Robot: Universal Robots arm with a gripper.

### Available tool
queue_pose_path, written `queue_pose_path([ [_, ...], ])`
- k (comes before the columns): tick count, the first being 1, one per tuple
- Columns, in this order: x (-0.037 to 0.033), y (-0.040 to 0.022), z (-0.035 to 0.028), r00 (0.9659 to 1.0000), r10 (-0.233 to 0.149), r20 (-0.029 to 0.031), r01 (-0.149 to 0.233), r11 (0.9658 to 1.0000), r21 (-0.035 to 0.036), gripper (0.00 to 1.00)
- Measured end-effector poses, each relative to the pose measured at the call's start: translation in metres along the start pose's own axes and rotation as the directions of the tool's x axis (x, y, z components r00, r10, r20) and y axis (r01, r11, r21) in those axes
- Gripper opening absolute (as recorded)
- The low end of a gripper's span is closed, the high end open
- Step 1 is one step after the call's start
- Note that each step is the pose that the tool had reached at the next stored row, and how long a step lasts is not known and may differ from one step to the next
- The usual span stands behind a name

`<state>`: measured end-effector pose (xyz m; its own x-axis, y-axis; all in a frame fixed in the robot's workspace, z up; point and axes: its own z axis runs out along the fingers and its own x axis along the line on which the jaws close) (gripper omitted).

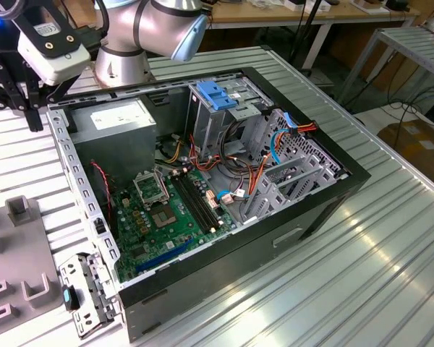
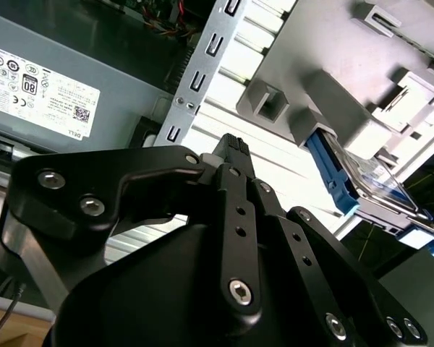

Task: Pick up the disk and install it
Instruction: 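Reach for the disk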

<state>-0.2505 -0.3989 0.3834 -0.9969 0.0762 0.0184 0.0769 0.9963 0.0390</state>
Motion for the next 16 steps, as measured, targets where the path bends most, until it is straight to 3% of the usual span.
queue_pose_path([
  [11, 0.0057, -0.0004, 0.0003, 1.0000, 0.000, -0.0032, 0.000, 1.0000, 0.0002, 0.11],
  [12, 0.0145, -0.0011, 0.0004, 1.0000, 0.000, -0.0050, 0.000, 1.0000, 0.0004, 0.11],
  [14, 0.0388, -0.0024, 0.0008, 1.0000, 0.000, -0.0060, 0.000, 1.0000, 0.0004, 0.11],
  [16, 0.0671, -0.0040, 0.0013, 1.0000, 0.000, -0.0080, 0.000, 1.0000, 0.0006, 0.11],
])
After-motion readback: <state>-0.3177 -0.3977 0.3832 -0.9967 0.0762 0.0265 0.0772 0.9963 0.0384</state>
